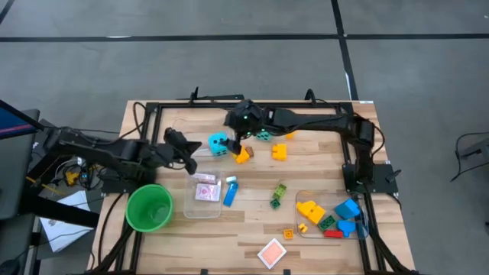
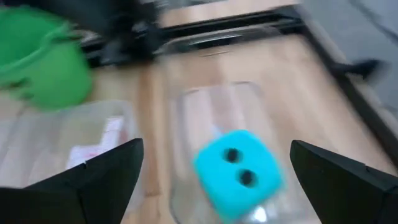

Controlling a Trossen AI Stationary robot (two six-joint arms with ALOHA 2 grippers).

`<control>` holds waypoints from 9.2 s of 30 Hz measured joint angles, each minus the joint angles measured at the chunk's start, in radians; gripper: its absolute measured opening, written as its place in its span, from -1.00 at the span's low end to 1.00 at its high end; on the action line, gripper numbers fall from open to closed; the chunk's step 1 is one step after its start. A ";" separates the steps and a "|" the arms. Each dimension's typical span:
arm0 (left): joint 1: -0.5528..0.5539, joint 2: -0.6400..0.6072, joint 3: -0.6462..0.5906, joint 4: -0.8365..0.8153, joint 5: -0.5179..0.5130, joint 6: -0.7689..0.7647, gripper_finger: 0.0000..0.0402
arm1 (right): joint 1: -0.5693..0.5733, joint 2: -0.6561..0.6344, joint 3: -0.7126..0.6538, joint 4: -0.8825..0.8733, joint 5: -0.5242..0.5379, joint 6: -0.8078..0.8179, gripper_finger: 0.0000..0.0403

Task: Pick & Place Toys
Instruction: Put the light blue dice into the top transparent bin

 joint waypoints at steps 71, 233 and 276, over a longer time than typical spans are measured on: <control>-0.142 -0.043 0.000 0.189 -0.040 0.081 -1.00 | -0.241 0.043 0.081 -0.725 0.108 -0.118 0.98; -0.424 0.744 0.108 1.510 0.016 1.744 0.99 | 0.627 -0.448 -0.820 1.063 0.245 0.428 0.74; -0.417 0.737 0.108 1.468 -0.286 1.894 0.97 | 0.647 -0.446 -0.805 1.100 0.179 0.404 0.74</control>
